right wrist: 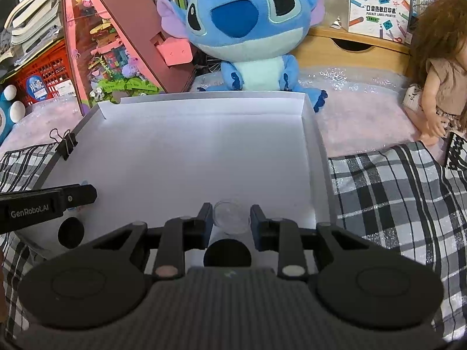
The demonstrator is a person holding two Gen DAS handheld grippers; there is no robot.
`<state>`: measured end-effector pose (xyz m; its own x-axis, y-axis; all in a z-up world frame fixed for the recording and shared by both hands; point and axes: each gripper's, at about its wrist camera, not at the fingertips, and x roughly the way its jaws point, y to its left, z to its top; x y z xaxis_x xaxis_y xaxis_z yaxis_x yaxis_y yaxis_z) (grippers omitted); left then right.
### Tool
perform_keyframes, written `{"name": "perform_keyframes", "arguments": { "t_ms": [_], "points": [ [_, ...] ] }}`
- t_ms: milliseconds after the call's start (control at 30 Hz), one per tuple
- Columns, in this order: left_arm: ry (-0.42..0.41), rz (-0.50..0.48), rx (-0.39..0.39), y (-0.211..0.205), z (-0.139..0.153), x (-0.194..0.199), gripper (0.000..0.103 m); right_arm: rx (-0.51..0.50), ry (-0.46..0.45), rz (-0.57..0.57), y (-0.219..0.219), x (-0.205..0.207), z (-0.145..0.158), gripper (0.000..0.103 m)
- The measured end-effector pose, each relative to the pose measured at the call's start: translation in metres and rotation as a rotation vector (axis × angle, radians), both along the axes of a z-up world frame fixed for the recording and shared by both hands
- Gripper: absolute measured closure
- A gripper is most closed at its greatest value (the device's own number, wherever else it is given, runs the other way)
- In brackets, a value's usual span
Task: Organize rigid objects
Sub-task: 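Lower the clear cup and blue slipper piece into the box and open both tools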
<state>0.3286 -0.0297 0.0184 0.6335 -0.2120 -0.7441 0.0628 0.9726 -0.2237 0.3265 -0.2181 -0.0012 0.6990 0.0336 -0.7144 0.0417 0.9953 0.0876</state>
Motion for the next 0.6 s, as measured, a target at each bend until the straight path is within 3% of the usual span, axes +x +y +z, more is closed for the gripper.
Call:
{"name": "perform_keyframes", "arguments": {
  "t_ms": [133, 200, 267, 600],
  "points": [
    [0.003, 0.001, -0.004, 0.001, 0.002, 0.000, 0.085, 0.006, -0.007, 0.002, 0.000, -0.001, 0.000, 0.066],
    [0.009, 0.000, -0.013, 0.001, 0.003, -0.001, 0.085, 0.006, -0.010, 0.004, 0.001, -0.002, 0.000, 0.051],
    [0.004, 0.004, -0.015, 0.002, 0.006, -0.002, 0.084, 0.001, -0.020, 0.005, 0.001, -0.005, 0.002, 0.051],
    [-0.054, -0.005, 0.011, 0.004, 0.026, -0.028, 0.059, -0.014, -0.069, 0.013, 0.004, -0.024, 0.015, 0.040]
  ]
}}
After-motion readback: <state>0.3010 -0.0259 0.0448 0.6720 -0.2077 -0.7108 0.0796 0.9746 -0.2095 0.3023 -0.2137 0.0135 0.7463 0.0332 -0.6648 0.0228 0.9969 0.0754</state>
